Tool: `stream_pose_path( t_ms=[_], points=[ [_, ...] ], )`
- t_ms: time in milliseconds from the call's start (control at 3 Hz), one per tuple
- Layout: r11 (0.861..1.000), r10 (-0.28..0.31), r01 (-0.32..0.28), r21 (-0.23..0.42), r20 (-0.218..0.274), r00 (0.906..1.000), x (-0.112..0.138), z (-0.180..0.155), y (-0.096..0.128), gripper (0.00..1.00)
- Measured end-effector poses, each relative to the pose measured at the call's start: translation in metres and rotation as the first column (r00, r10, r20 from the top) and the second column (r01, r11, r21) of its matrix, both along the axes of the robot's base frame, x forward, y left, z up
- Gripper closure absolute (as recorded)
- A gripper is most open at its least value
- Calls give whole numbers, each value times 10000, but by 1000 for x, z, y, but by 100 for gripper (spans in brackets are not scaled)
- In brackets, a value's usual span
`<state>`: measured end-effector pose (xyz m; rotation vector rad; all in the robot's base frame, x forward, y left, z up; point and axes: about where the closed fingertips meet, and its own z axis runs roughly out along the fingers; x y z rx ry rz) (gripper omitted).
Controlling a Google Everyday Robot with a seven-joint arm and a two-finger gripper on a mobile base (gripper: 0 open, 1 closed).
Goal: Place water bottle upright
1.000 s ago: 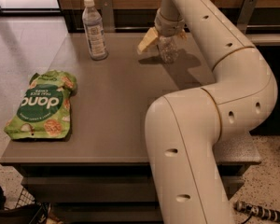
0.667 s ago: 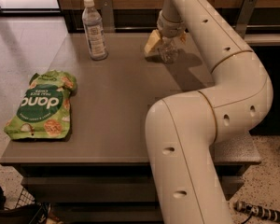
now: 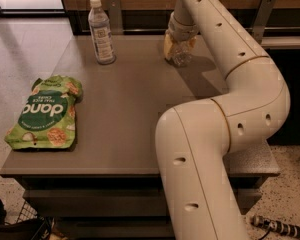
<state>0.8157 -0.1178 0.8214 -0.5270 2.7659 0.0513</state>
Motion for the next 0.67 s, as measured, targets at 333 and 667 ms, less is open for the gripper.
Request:
stream_pose_path(
  t_ms=[333, 667],
  points=[
    [10000, 9, -9, 11, 10, 10000, 2, -3, 1, 88],
    [10000, 10, -10, 12, 12, 10000, 1, -1, 1, 100]
  ],
)
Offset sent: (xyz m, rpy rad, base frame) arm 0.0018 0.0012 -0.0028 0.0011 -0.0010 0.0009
